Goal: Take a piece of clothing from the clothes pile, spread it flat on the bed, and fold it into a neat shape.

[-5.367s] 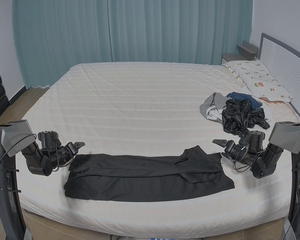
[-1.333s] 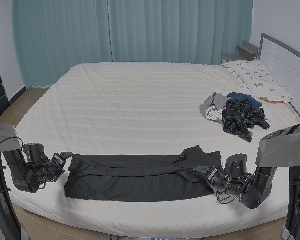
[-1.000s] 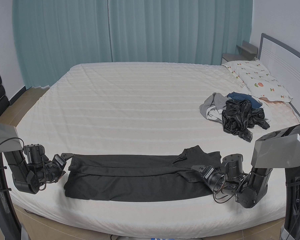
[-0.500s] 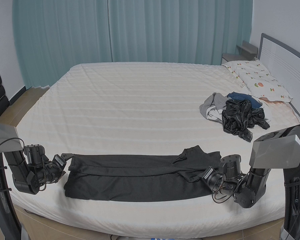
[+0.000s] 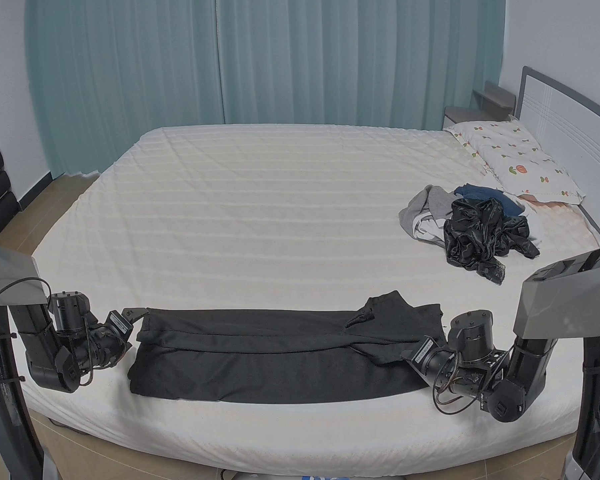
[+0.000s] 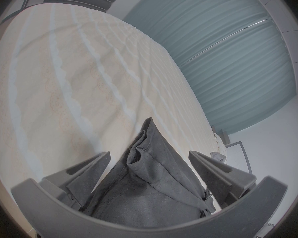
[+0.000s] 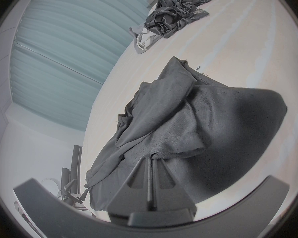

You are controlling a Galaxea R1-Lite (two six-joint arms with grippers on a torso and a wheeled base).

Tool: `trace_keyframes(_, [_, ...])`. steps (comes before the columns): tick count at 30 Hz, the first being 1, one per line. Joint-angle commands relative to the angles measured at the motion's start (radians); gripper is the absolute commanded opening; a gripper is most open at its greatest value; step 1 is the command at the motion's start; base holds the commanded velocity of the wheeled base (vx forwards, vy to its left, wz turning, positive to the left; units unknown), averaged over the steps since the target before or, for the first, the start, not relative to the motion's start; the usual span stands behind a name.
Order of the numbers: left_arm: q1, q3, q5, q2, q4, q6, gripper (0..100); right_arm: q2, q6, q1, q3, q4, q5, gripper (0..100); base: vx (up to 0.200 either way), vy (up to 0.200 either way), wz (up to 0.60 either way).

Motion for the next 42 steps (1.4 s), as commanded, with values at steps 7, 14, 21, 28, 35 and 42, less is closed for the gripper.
trace_keyframes(7, [0.001, 0.001, 0.0, 0.016, -0.001, 0.0, 100, -0.037, -0.048, 0.011, 0.064, -0.001, 0.005, 0, 0.0, 0.0, 0.0])
trace_keyframes(14, [0.001, 0.001, 0.0, 0.017, -0.001, 0.0, 100, -0.02, -0.06, 0.014, 0.075, 0.0, 0.011, 0, 0.0, 0.0, 0.0])
trace_keyframes(21, [0.001, 0.001, 0.0, 0.021, -0.001, 0.0, 100, -0.021, -0.126, 0.015, 0.111, 0.005, 0.039, 100, 0.0, 0.0, 0.0])
trace_keyframes(28, [0.001, 0.001, 0.0, 0.022, -0.001, 0.0, 100, -0.07, -0.152, -0.034, 0.102, -0.003, 0.029, 100, 0.0, 0.0, 0.0])
trace_keyframes(35, [0.001, -0.001, -0.002, 0.022, -0.001, 0.006, 100, -0.118, -0.197, -0.112, 0.091, 0.004, 0.031, 100, 0.0, 0.0, 0.0])
trace_keyframes(42, [0.001, 0.001, 0.0, 0.03, -0.001, 0.028, 100, -0.014, -0.204, -0.127, 0.055, -0.018, 0.057, 100, 0.0, 0.0, 0.0])
